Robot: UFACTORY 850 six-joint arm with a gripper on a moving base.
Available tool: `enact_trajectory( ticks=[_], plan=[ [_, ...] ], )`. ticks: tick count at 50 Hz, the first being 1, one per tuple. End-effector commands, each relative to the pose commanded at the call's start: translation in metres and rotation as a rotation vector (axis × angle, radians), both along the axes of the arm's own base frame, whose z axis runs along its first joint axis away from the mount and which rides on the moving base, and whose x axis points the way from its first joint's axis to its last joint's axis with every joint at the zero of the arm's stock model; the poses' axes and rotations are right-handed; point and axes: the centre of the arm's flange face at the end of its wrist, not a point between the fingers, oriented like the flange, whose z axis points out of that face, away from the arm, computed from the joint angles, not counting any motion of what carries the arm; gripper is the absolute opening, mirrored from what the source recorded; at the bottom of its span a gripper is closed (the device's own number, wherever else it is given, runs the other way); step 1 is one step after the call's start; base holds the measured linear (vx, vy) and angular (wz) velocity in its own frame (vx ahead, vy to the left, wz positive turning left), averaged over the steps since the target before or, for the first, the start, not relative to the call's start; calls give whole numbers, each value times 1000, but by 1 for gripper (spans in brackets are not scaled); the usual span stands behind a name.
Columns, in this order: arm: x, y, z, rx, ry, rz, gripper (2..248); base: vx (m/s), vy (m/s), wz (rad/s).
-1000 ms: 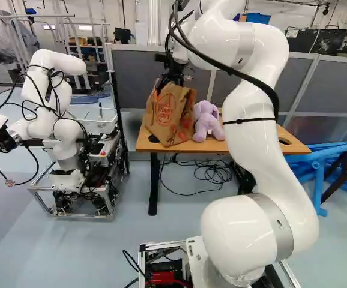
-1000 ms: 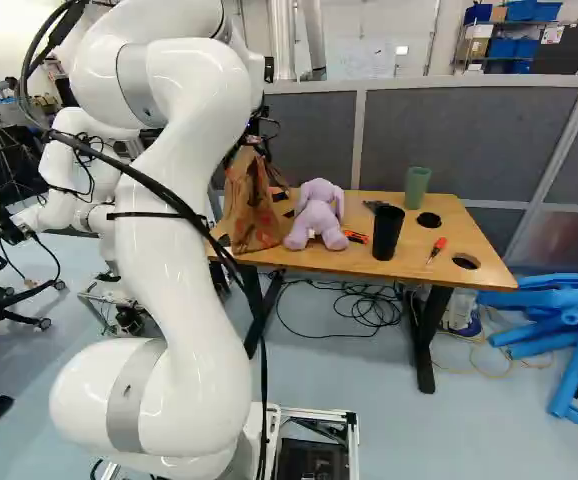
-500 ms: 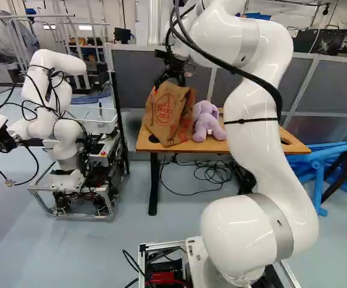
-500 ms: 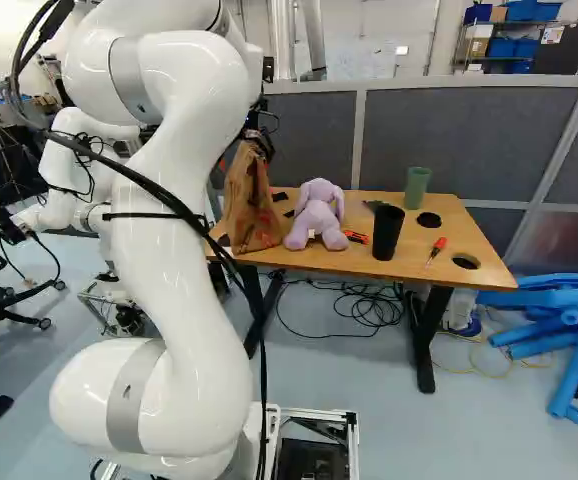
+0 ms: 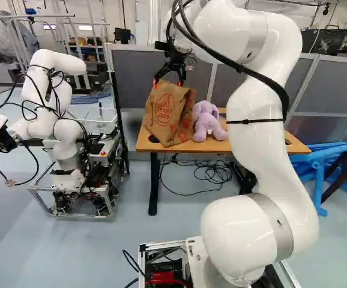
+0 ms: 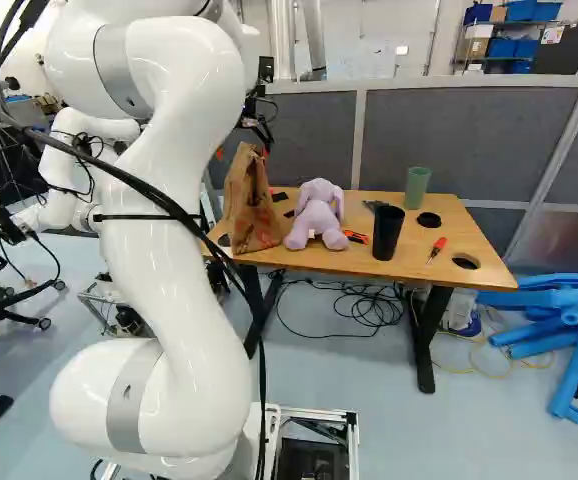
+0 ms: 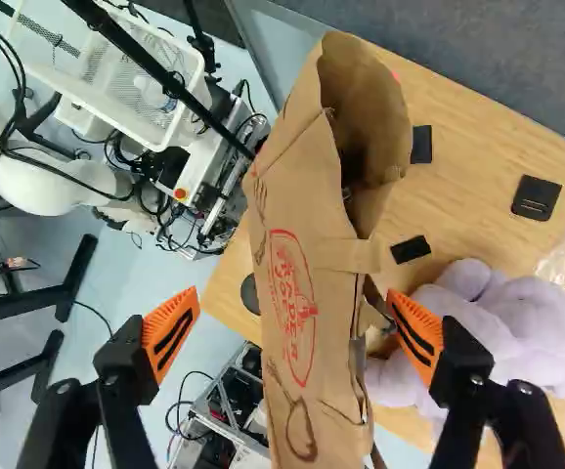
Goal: Pick up the bag on the ground and place it on the table
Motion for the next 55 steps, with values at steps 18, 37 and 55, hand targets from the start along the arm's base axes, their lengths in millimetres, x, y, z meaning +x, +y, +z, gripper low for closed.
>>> enact_trajectory(
  ticks=[18,37,55],
  plan=[
    [-9,-1,26,2,-41,0,247,0,0,0],
    [-19,-1,53,5,-86,0,247,0,0,0],
    [-28,-2,78,8,-128,0,247,0,0,0]
  ],
)
